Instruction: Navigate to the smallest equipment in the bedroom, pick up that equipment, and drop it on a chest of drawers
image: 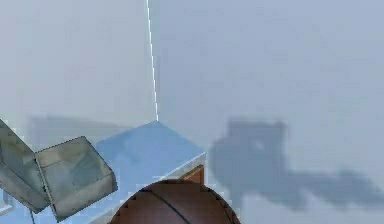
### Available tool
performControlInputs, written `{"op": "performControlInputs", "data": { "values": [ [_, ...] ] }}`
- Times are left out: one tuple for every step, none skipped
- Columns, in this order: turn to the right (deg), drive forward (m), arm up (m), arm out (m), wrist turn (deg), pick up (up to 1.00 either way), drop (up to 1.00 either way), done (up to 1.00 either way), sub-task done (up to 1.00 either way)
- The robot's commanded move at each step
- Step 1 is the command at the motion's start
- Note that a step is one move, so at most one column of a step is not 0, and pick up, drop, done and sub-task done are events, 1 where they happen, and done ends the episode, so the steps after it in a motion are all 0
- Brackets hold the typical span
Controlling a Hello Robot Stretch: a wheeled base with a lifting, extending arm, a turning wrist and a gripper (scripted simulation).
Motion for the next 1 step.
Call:
{"op": "performControlInputs", "data": {
  "values": [
    [-36.0,0.0,0.0,0.0,0.0,0.0,0.0,0.0,0.0]
  ]
}}
